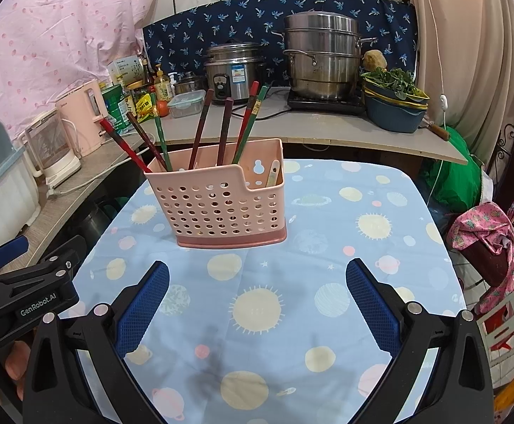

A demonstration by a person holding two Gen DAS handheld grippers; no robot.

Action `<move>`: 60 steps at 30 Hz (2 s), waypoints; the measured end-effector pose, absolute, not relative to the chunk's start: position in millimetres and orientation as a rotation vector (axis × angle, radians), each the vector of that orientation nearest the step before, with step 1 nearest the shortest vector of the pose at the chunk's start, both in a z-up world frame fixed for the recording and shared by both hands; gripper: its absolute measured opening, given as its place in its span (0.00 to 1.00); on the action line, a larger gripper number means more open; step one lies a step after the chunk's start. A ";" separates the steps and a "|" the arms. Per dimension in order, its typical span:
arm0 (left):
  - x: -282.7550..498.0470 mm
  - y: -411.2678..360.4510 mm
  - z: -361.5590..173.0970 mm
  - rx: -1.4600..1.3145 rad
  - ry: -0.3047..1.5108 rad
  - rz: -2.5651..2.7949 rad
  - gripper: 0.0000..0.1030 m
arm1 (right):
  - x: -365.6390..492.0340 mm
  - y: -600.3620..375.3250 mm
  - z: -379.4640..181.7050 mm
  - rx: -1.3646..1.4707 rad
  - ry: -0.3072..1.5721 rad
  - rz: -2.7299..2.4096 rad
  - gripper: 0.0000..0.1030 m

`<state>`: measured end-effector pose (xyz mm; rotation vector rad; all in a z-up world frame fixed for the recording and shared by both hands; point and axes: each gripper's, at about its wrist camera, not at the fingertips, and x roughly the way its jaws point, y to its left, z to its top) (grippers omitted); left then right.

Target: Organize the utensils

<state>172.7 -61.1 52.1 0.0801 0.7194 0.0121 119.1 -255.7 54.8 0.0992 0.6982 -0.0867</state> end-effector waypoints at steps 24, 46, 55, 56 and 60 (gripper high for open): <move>175.4 -59.5 47.0 0.071 0.728 0.003 0.93 | 117.4 -254.4 51.0 0.098 0.704 -0.086 0.94; 176.7 -60.0 45.9 0.078 0.732 -0.001 0.93 | 117.5 -254.3 51.3 0.097 0.705 -0.086 0.94; 177.0 -60.0 45.8 0.079 0.732 -0.001 0.93 | 117.6 -254.0 50.9 0.096 0.704 -0.085 0.94; 177.0 -59.9 45.8 0.079 0.732 -0.001 0.93 | 118.2 -254.2 51.4 0.097 0.705 -0.084 0.94; 177.1 -59.8 45.7 0.078 0.735 -0.001 0.93 | 118.5 -254.0 51.4 0.097 0.707 -0.084 0.94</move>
